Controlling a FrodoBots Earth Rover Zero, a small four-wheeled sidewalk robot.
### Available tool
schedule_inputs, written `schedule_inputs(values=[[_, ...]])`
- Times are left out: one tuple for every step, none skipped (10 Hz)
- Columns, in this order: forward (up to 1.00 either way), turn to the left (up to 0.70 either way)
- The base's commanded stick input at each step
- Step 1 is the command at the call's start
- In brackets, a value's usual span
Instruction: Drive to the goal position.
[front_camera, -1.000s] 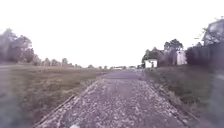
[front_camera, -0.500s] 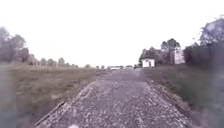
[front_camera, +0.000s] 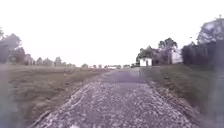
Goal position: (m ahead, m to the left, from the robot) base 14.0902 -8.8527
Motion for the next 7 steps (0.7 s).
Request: schedule_inputs(values=[[0.7, 0.0], [0.7, 0.0], [0.7, -0.35], [0.7, -0.35], [0.7, -0.35], [0.7, -0.35], [0.7, -0.35]])
